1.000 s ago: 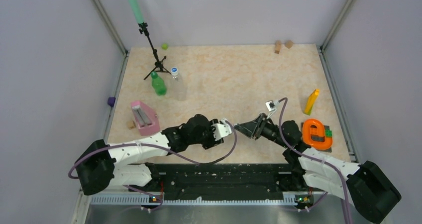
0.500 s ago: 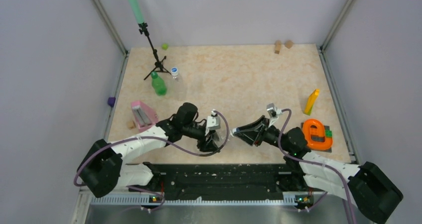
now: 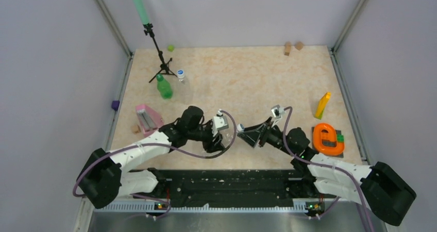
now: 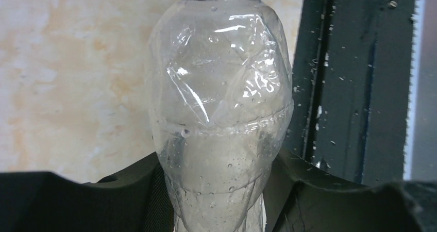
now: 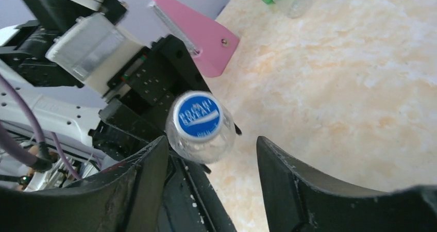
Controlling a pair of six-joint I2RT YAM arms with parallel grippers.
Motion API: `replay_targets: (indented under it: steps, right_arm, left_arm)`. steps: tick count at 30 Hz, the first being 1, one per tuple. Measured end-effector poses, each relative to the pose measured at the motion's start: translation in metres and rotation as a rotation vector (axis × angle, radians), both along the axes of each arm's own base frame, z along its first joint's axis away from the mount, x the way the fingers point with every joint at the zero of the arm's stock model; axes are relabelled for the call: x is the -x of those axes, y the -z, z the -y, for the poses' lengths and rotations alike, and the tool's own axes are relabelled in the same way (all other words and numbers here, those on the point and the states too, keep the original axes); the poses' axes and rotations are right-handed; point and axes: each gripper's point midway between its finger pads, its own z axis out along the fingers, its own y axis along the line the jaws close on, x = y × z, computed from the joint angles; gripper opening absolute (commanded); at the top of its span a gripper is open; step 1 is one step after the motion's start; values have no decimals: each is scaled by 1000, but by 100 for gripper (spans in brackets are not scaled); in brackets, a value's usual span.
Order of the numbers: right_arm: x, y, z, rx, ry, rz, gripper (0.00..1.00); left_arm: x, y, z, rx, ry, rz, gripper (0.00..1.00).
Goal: Unscrew the bottle caps
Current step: Unscrew the bottle cap from the plastic bottle.
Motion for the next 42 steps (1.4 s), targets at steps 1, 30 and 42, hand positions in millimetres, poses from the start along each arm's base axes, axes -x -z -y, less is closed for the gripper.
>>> replay_targets:
  steps: [1, 30, 42]
  right_arm:
    - [-1, 3, 1, 5, 11, -20, 67]
    - [-29, -19, 21, -243, 238, -281, 59]
    - [-33, 10, 24, -188, 291, -388, 55]
  left_arm:
    - [-4, -1, -1, -8, -24, 23, 0]
    - [-39, 1, -10, -329, -297, 464, 0]
    - [-42, 5, -10, -363, -297, 491, 0]
